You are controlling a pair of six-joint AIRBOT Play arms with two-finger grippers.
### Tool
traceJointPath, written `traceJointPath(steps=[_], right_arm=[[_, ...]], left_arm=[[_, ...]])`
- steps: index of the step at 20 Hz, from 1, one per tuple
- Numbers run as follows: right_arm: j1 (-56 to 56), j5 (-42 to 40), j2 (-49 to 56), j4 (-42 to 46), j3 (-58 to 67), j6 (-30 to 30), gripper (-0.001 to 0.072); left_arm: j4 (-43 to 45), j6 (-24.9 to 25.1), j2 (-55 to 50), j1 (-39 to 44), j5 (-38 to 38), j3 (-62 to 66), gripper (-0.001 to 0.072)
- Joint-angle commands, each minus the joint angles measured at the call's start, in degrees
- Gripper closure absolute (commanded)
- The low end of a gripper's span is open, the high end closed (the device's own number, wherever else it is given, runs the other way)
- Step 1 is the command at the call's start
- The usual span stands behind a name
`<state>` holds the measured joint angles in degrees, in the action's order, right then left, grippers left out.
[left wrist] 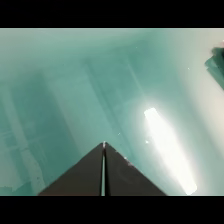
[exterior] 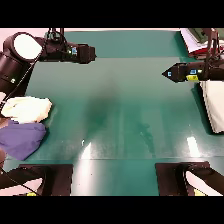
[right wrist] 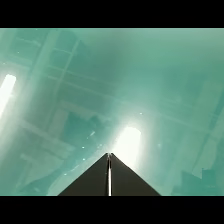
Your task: Fold the shirts.
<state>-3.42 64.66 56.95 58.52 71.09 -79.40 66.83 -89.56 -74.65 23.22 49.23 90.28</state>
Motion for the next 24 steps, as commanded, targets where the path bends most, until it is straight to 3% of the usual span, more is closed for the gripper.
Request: traceJointPath(steps=[1,11,13,16,22,24], right_arm=[[-0.02,0.04,0.04,-0.02,0.0,-0.02,0.0691],[-0.04,0.9,0.04,-0.04,0.0,-0.04,0.0691],[-0.04,1.11,0.04,-0.04,0.0,-0.04,0.0691],[-0.04,1.14,0.02,-0.04,0.0,-0.04,0.0691],[-0.07,1.03,0.07,-0.07,0.0,-0.04,0.0691],[-0.07,0.94,0.07,-0.07,0.0,-0.04,0.0692]], left_arm=[[0.0,0.0,0.02,0.0,0.0,0.02,0.0681],[-0.07,-0.15,0.02,0.02,-1.03,0.02,0.0681],[1.42,2.08,0.15,-0.76,-3.78,0.39,0.068],[5.86,4.68,3.5,-6.56,6.73,2.51,0.068],[23.21,5.2,13.16,-24.28,27.23,-2.27,0.068],[24.79,4.39,13.16,-28.68,28.2,-7.06,0.0679]])
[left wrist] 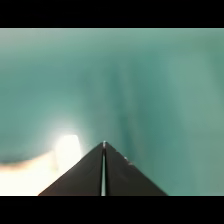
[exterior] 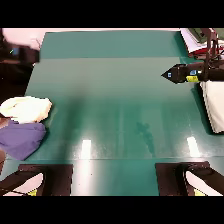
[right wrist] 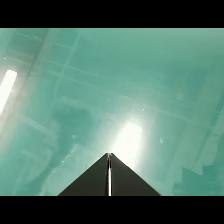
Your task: Fold the shirts.
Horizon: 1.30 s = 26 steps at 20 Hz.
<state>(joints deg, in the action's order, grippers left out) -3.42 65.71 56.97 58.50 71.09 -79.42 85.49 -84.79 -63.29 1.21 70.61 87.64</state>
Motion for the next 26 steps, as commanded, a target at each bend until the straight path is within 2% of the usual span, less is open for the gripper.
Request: traceJointPath(steps=[1,3,6,7,8,9,14,15,16,17,18,22,26], right_arm=[[-0.07,-0.11,0.04,-0.04,0.0,-0.02,0.0692],[-0.07,-0.11,0.04,-0.02,0.0,-0.02,0.0691],[-0.07,-0.07,0.07,-0.04,0.0,-0.02,0.0691],[-0.07,-0.09,0.04,-0.02,0.0,-0.02,0.0691],[-0.07,-0.09,0.04,-0.02,-0.02,-0.02,0.0691],[-0.07,-0.04,0.04,-0.02,0.0,-0.02,0.0692],[-0.07,0.0,0.04,-0.04,0.0,-0.02,0.0691],[-0.07,-0.02,0.04,-0.04,0.0,-0.02,0.0692],[-0.07,-0.02,0.04,-0.04,0.0,-0.02,0.0692],[-0.07,-0.04,0.0,-0.07,0.0,-0.02,0.0691],[-0.07,-0.35,0.0,-0.42,0.0,-0.02,0.0692],[-0.07,-5.11,-3.39,-0.55,0.02,-0.02,0.0692],[0.0,-10.71,-9.05,-0.48,0.48,-0.07,0.0693]], left_arm=[[6.08,-1.44,1.75,-8.76,5.2,-7.93,0.068],[6.05,-6.58,1.36,-11.15,1.68,-15.23,0.068],[7.43,-6.67,1.27,-11.67,-3.58,-25.53,0.0678],[7.85,-6.67,1.27,-11.67,-6.64,-28.74,0.0415],[7.82,-7.34,1.27,-11.67,-9.35,-31.28,-0.0013],[8.07,-8.0,1.27,-11.67,-11.63,-33.27,0.0022],[10.73,-10.38,0.09,-11.67,-18.08,-38.99,0.0024],[10.71,-10.38,-0.74,-11.67,-17.55,-38.99,0.0066],[10.6,-10.4,-0.83,-11.67,-17.16,-38.99,0.022],[10.32,-10.71,-0.74,-11.67,-16.85,-38.36,0.0471],[10.19,-10.82,-0.7,-11.67,-16.13,-36.89,0.068],[5.55,-10.34,3.74,-10.64,-10.67,-21.99,0.0682],[5.07,-7.67,9.68,1.86,-8.39,-0.26,0.0684]])
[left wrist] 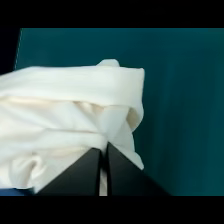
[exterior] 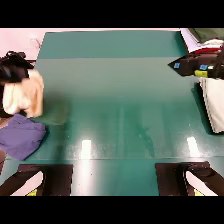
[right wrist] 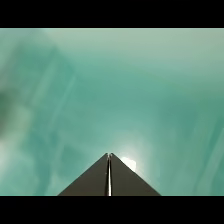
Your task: Fold the shirts.
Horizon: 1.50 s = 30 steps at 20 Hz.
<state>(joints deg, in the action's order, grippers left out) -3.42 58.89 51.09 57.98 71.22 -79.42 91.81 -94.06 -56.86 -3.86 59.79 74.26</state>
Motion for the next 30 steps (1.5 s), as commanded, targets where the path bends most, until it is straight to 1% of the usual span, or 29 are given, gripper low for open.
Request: traceJointPath(steps=[1,4,7,10,13,14,15,16,18,19,21,22,24,26,27,28,30], right_arm=[[0.07,-2.8,-3.19,0.04,2.27,-0.07,0.0693],[0.11,1.51,-0.31,0.22,11.15,-0.04,0.0693],[0.11,4.63,3.45,0.5,19.87,-0.04,0.0692],[0.11,6.34,6.27,0.57,26.71,-0.04,0.0693],[0.11,8.39,8.61,0.55,32.52,-0.04,0.0693],[0.11,9.53,9.2,0.55,33.9,-0.04,0.0693],[0.11,10.84,9.77,0.55,35.06,-0.04,0.0693],[0.11,12.2,10.25,0.55,36.04,-0.07,0.0693],[0.11,13.7,10.69,0.55,36.94,-0.07,0.0692],[0.11,13.79,10.58,0.61,36.92,-0.07,0.0692],[0.11,13.81,10.58,0.57,36.94,-0.07,0.0693],[0.11,13.79,10.58,0.55,36.94,-0.07,0.0693],[0.09,13.79,10.62,0.52,36.89,-0.07,0.0693],[0.09,13.77,10.64,0.55,36.89,-0.07,0.0692],[0.09,13.77,10.64,0.55,36.89,-0.04,0.0692],[0.09,13.77,10.64,0.55,36.89,-0.07,0.0693],[0.04,13.77,10.64,0.55,36.87,-0.07,0.0692]], left_arm=[[-1.11,1.6,3.26,11.28,3.93,18.62,0.0684],[0.52,1.53,2.8,23.34,3.8,27.45,0.0684],[0.94,1.14,1.03,33.44,3.13,27.82,0.0685],[-0.09,1.07,-6.16,42.99,4.7,27.82,0.0684],[-3.21,1.62,-17.49,50.86,0.61,27.82,0.068],[-5.53,2.23,-20.94,52.26,-1.92,27.85,0.0628],[-8.87,3.17,-24.04,52.76,-4.87,27.89,0.0317],[-11.85,3.04,-26.29,52.41,-6.93,27.96,0.0225],[-12.55,3.02,-27.61,49.09,-5.84,28.68,0.0225],[-12.52,2.97,-27.19,45.83,-3.56,29.27,0.0225],[-12.57,2.25,-26.25,36.3,2.47,29.94,0.0225],[-12.57,1.01,-26.25,30.82,5.6,29.75,0.0224],[-15.15,-0.44,-26.43,21.16,8.9,26.4,0.0225],[-21.07,-0.42,-26.43,14.47,8.28,18.84,0.0224],[-24.17,-0.39,-26.43,12.68,7.32,14.43,0.0224],[-27.41,0.09,-26.43,11.72,5.42,9.46,0.0224],[-34.07,3.21,-26.71,12.15,-0.11,0.81,0.0223]])
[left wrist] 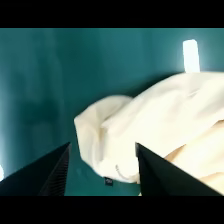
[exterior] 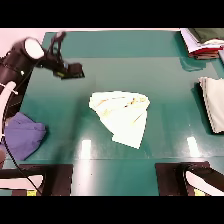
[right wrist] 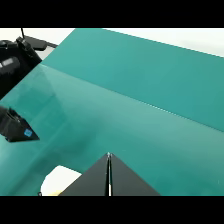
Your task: Fold the shirts.
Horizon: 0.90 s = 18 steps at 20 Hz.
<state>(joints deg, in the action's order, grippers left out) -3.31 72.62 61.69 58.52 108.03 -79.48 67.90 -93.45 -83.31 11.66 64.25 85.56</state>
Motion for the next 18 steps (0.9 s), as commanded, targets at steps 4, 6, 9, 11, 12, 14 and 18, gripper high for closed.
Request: traceJointPath(steps=[4,6,9,11,12,14,18], right_arm=[[-0.07,0.04,0.04,0.0,0.07,0.0,0.0692],[-0.07,0.07,0.04,0.0,0.07,0.0,0.0692],[-0.02,2.29,0.04,0.09,0.04,0.0,0.0692],[1.44,5.31,-0.68,-0.07,-2.49,-0.04,0.0692],[2.6,6.51,-1.46,0.0,-5.57,-0.76,0.0693],[6.51,8.63,-4.11,0.02,-16.06,-1.38,0.0692],[14.25,8.52,-8.61,-0.04,-46.8,-1.49,0.0397]], left_arm=[[-22.18,8.94,-3.78,-0.17,-11.89,-18.12,0.0223],[-24.7,9.97,-5.33,2.54,-14.82,-18.05,0.0223],[-23.8,9.88,-5.95,4.72,-18.78,-17.94,0.0246],[-23.8,9.73,-5.9,3.82,-17.94,-17.03,0.067],[-23.78,9.84,-5.68,2.75,-16.76,-15.98,0.0681],[-23.28,9.99,-5.18,0.46,-13.4,-12.72,0.0681],[-15.89,9.94,-3.65,-1.01,-8.15,-6.4,0.0682]])
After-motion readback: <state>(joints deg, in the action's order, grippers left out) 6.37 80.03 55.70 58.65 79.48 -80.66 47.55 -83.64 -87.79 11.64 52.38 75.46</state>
